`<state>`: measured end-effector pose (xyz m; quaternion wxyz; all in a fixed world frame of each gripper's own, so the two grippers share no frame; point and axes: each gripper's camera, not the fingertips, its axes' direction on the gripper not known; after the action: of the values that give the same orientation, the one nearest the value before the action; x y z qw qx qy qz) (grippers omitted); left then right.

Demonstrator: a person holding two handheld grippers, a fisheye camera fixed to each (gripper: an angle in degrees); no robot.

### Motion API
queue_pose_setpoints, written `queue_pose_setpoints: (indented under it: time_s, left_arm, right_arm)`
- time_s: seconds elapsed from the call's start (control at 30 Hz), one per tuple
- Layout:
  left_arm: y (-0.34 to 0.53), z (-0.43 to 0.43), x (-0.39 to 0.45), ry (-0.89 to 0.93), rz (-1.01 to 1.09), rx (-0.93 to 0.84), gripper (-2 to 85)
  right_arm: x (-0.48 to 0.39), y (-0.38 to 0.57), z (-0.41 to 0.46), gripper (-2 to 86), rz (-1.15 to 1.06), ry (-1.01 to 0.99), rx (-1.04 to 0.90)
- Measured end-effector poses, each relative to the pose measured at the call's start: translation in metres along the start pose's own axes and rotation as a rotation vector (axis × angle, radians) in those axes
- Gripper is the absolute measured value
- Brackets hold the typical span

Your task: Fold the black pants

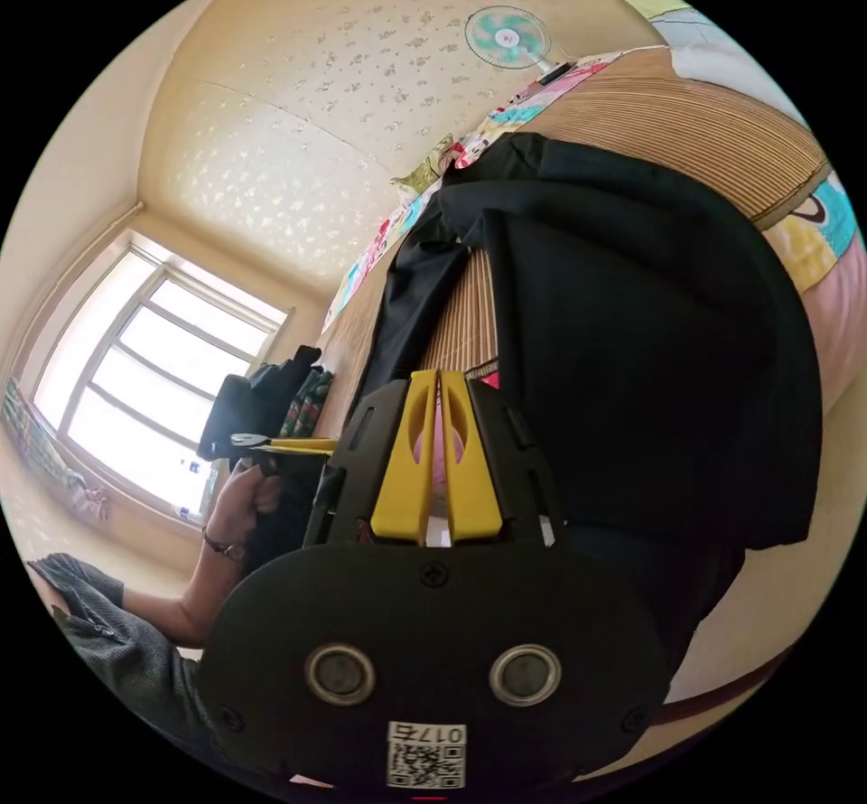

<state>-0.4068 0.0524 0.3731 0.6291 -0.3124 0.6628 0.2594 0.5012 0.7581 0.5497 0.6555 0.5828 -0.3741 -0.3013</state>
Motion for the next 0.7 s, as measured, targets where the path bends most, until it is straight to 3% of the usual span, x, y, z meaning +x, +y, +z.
queue_pose_setpoints:
  time_s: [0.13,0.17,0.23,0.3,0.37,0.43,0.6,0.7]
  left_arm:
    - [0.016,-0.003,-0.015,0.127,0.035,0.034,1.8]
    - [0.025,-0.017,-0.021,0.24,0.07,0.104,0.6]
    - [0.044,-0.051,-0.035,0.517,0.188,0.299,-0.1]
    - [0.085,-0.098,-0.075,0.848,0.31,0.635,-0.5]
    - [0.113,-0.118,-0.112,0.947,0.299,0.795,-0.6]
    - [0.132,-0.128,-0.138,0.845,0.237,0.802,-0.7]
    - [0.121,-0.074,-0.167,0.176,-0.08,0.217,-0.6]
    - [0.118,-0.033,-0.17,0.177,-0.082,0.114,-0.3]
  right_arm:
    - [-0.011,0.002,0.004,0.6,-0.001,-0.066,-0.035]
    - [-0.013,0.001,0.0,0.6,-0.001,-0.075,-0.034]
    - [-0.017,0.0,-0.008,0.8,-0.004,-0.073,-0.014]
    - [-0.019,0.0,-0.017,1.0,-0.005,-0.063,0.007]
    - [-0.022,0.001,-0.026,1.3,-0.01,-0.062,0.025]
    - [-0.026,0.003,-0.029,1.5,-0.017,-0.068,0.029]
    - [-0.042,0.001,-0.018,3.3,-0.059,-0.069,-0.025]
    - [-0.063,0.002,-0.002,5.2,-0.148,-0.093,-0.106]
